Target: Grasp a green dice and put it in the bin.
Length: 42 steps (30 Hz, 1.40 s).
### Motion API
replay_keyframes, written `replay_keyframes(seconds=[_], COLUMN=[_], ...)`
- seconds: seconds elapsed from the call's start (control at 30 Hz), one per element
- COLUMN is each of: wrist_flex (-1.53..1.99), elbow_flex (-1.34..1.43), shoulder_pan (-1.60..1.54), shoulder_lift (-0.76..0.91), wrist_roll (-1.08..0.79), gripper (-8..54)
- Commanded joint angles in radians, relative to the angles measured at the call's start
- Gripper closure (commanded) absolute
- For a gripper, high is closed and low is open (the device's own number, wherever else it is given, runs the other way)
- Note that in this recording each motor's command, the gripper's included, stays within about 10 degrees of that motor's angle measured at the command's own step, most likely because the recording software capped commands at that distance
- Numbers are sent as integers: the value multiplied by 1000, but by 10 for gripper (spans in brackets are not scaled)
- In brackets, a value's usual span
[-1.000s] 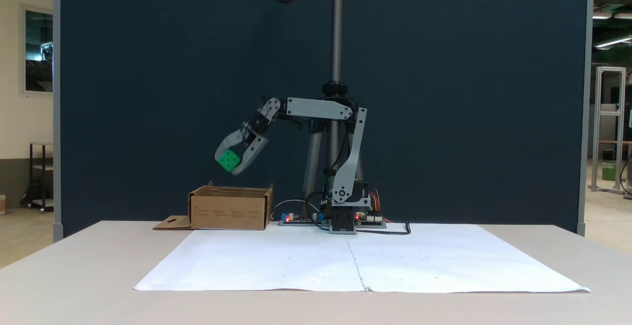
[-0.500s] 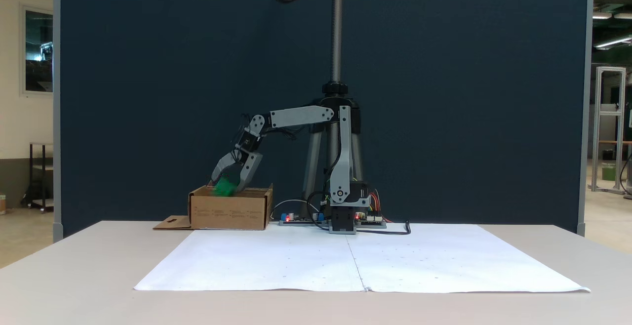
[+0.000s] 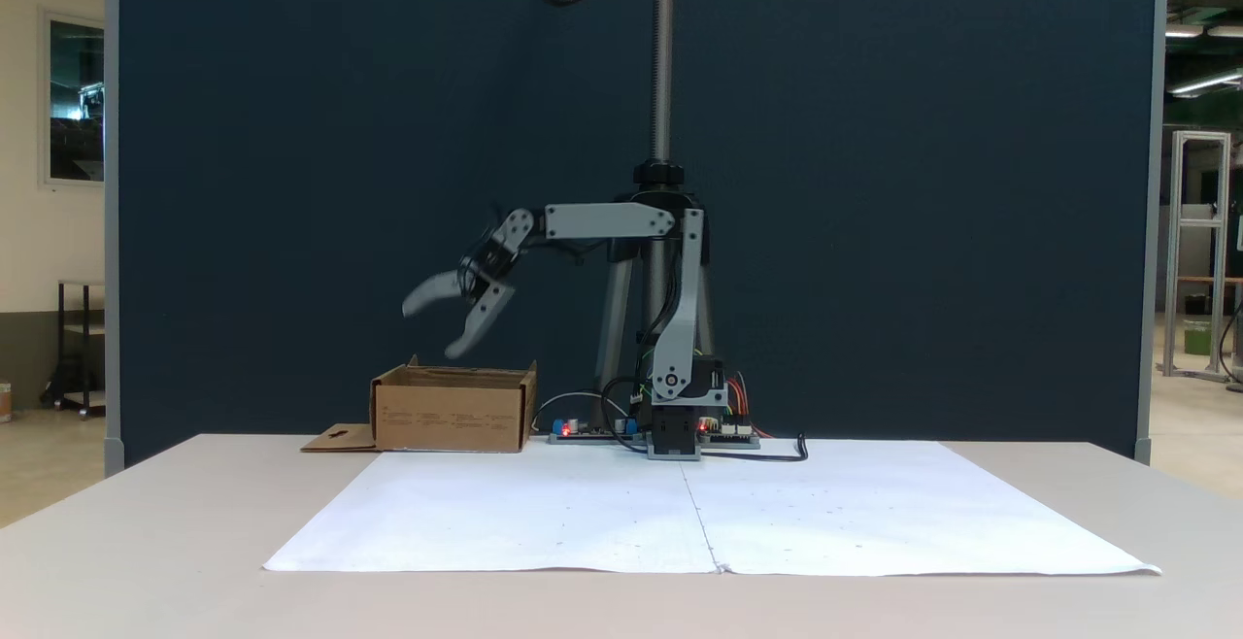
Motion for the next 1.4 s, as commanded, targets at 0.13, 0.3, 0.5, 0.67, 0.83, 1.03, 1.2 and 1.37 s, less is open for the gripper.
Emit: replay_keyframes(seconds=[0.13,0.3,0.5,0.67,0.83,1.03,1.2,1.37], wrist_flex=[-55,-55,-74,-74,-81,-303,-497,-639], elbow_flex=[-57,-54,-54,-48,26,330,620,824], shoulder_pan=[-276,-574,-937,-1212,-1468,-1654,-1694,-1695], shoulder_lift=[219,239,242,241,291,393,541,634], wrist_roll=[107,106,104,104,104,97,98,72], gripper=[33,32,31,30,22,21,21,23])
